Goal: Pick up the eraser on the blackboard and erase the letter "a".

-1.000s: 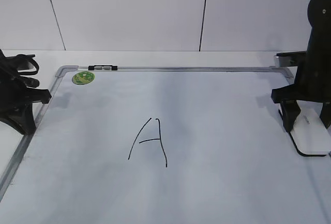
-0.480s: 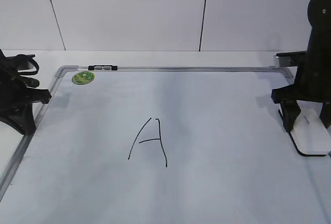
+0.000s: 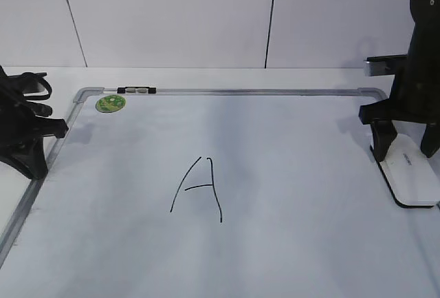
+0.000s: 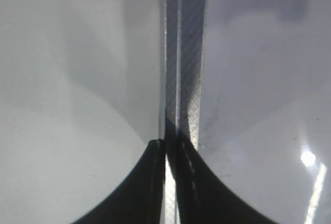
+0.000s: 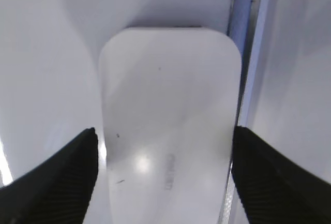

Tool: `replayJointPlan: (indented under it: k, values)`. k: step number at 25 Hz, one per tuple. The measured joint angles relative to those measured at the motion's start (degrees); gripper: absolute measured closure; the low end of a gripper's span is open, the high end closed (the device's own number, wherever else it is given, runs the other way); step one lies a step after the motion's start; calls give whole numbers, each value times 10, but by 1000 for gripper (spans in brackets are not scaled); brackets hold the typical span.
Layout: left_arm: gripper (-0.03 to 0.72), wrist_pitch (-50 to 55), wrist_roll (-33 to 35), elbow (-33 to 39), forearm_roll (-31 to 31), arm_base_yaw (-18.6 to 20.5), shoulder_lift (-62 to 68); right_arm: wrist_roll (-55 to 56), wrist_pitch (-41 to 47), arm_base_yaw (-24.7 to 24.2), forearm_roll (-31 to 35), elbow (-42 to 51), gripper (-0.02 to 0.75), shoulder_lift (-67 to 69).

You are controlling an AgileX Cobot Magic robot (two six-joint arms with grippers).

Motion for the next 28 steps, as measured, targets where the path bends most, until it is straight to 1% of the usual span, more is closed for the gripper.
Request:
replayJointPlan:
  k: [11, 18, 22, 28]
  values:
    - [636, 0, 1, 0, 0, 0, 0, 0, 0, 0, -5, -27, 127, 0]
    - [622, 0, 1, -1, -1, 0, 0, 0, 1, 0, 12, -43, 127, -22]
    - [591, -2, 1, -7, 1, 0, 0, 0, 2, 0, 22, -43, 127, -23]
    - [508, -13, 1, -30, 14, 0, -1, -2, 2, 0, 31, -43, 130, -23]
